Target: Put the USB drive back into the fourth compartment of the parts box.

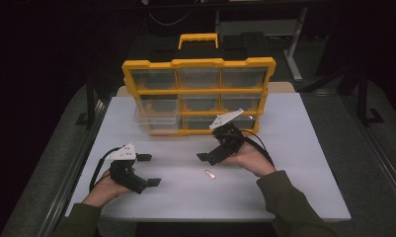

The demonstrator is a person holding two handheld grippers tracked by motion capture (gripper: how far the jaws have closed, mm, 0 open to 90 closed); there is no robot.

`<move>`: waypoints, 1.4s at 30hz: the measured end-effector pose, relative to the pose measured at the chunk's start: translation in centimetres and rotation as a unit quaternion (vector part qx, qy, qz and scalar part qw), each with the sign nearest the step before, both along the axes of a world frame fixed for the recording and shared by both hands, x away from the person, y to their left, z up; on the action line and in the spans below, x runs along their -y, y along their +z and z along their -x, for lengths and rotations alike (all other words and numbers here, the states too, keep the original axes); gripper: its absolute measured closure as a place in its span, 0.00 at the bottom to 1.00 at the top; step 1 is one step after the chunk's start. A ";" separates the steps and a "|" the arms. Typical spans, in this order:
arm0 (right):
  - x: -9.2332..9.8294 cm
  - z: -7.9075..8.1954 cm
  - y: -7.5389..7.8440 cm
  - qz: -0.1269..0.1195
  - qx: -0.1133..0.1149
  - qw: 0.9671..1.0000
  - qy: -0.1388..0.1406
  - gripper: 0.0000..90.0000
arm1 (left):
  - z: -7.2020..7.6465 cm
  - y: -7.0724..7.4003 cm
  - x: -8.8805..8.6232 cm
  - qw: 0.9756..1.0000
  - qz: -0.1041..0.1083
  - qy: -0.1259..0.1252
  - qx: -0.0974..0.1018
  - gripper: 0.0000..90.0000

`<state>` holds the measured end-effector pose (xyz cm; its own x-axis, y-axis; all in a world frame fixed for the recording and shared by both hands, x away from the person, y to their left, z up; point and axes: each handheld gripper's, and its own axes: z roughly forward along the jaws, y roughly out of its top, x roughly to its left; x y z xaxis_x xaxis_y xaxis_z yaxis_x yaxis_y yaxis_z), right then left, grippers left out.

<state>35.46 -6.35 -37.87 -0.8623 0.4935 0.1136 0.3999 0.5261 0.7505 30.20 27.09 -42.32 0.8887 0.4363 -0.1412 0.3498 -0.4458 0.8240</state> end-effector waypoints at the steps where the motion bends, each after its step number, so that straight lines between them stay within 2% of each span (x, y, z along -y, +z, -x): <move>1: 0.0 0.0 0.0 0.000 0.000 1.000 0.000 0.00 | 0.0 0.0 0.0 1.000 0.000 0.000 0.000 0.00; 19: -0.9 0.3 -1.4 0.019 -0.013 1.000 0.013 0.00 | 0.1 0.0 0.0 1.000 0.002 0.000 0.000 0.00; 42: -1.0 0.7 -3.3 0.043 -0.028 0.999 0.016 0.00 | 0.1 0.1 -0.1 1.000 0.004 0.000 0.001 0.00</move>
<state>34.73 -5.37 -41.12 -0.8712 0.4760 0.1202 0.4219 0.6007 0.6791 30.10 27.15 -42.25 0.8887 0.4355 -0.1436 0.3488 -0.4386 0.8282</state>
